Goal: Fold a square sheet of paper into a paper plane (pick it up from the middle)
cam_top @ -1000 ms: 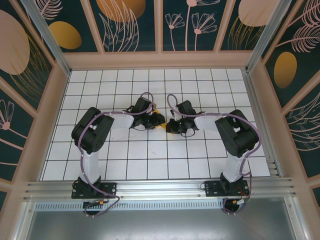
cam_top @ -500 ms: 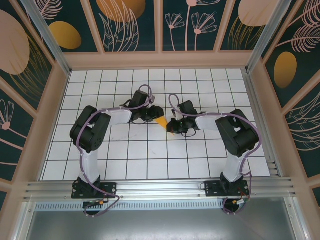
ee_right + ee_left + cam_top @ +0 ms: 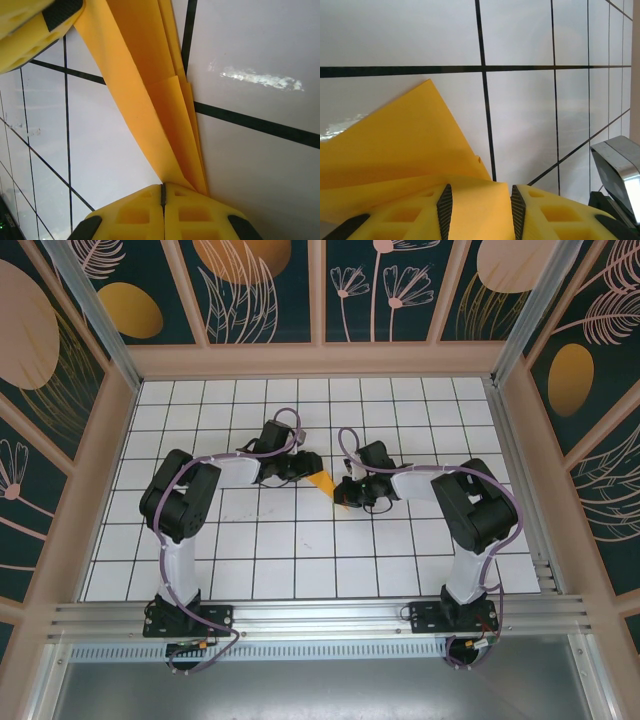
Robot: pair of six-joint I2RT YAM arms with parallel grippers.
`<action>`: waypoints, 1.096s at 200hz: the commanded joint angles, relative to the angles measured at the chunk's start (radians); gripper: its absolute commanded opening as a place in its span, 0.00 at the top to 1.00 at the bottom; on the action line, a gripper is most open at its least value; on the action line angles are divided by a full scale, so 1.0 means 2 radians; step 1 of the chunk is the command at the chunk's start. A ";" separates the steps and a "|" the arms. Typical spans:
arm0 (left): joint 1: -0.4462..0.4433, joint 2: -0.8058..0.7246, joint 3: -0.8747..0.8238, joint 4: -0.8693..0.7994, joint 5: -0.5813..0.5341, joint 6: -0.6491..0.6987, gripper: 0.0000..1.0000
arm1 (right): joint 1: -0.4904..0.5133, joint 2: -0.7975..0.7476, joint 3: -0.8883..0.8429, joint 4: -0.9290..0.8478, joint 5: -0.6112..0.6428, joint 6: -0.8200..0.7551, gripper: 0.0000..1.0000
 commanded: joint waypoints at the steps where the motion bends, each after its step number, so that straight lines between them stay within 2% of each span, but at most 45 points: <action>1: 0.008 0.015 0.014 -0.011 -0.003 0.024 0.60 | -0.008 0.021 -0.017 -0.042 0.031 -0.003 0.94; 88: 0.018 0.034 0.023 -0.026 -0.036 0.036 0.60 | -0.008 0.022 -0.017 -0.044 0.031 -0.004 0.94; 156: 0.035 0.044 0.039 -0.056 -0.085 0.054 0.61 | -0.008 0.020 -0.022 -0.047 0.034 -0.006 0.95; 219: 0.047 0.035 0.073 -0.073 -0.095 0.060 0.61 | -0.008 0.020 -0.021 -0.038 0.035 0.003 0.95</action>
